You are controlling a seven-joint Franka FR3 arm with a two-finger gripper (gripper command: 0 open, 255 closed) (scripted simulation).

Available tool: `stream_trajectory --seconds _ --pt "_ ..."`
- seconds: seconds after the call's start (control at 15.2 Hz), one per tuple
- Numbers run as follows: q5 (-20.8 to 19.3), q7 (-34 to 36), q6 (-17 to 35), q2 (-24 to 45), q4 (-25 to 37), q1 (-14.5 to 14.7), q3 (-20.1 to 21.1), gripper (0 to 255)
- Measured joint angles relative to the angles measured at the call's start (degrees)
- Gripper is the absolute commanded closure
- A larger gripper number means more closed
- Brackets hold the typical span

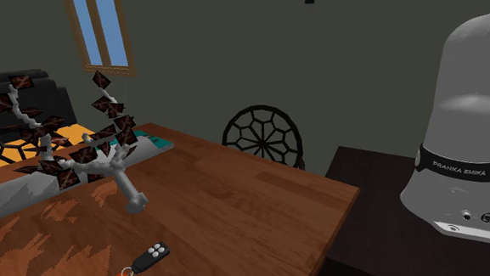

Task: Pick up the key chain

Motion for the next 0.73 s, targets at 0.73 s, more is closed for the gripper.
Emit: stream_trajectory --seconds 0.73 --pt "6.0 15.6 10.2 1.4 -9.7 1.6 11.2 0"
